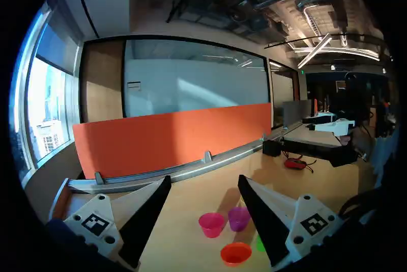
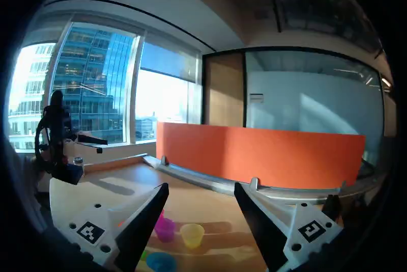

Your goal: Pour water

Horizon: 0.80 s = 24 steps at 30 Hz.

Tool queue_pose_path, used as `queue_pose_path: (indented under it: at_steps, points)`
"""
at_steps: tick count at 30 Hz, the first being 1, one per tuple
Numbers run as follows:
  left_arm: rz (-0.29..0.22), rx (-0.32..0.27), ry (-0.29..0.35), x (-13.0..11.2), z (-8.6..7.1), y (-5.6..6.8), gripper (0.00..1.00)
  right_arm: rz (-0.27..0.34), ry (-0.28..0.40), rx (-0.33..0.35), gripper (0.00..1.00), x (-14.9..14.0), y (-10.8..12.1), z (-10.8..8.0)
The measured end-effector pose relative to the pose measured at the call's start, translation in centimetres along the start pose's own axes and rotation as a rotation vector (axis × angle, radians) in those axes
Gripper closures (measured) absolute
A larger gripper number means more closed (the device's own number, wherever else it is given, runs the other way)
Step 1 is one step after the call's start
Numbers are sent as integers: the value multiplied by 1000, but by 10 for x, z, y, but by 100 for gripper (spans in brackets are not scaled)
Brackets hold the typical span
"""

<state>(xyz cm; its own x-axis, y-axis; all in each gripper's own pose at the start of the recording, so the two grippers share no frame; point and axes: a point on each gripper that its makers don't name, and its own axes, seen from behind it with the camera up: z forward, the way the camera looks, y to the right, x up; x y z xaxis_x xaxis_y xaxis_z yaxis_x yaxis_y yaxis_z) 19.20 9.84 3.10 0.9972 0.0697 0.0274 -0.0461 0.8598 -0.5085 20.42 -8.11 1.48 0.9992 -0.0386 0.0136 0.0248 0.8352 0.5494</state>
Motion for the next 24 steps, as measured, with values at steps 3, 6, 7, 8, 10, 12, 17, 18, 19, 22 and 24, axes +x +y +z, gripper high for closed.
queue_pose_path:
  at_steps: [3,6,7,8,10,12,17,18,19,22,24]
  points:
    - [17,-48,-14,-3,1,10,2,-10,-24,34,1,-7,-6,3]
    - [31,-97,-29,-7,2,21,2,-14,-40,57,1,-14,-10,5]
    - [34,-114,-35,-9,3,24,2,-15,-46,65,1,-16,-11,6]
    - [37,-129,-40,-11,3,28,2,-16,-51,72,1,-17,-11,7]
    - [41,-159,-53,-16,4,34,2,-21,-61,89,1,-22,-14,8]
    - [43,-188,-65,-21,5,40,2,-26,-70,106,1,-26,-16,8]
    - [59,-268,-91,-33,5,59,2,-47,-105,157,1,-43,-24,7]
    - [62,-283,-95,-35,5,63,2,-50,-113,168,1,-46,-26,6]
    - [66,-298,-100,-37,5,68,2,-52,-123,180,1,-50,-28,5]
    - [80,-333,-116,-44,5,78,2,-62,-150,209,1,-60,-33,3]
    - [91,-349,-127,-48,6,84,2,-70,-166,225,0,-66,-35,1]
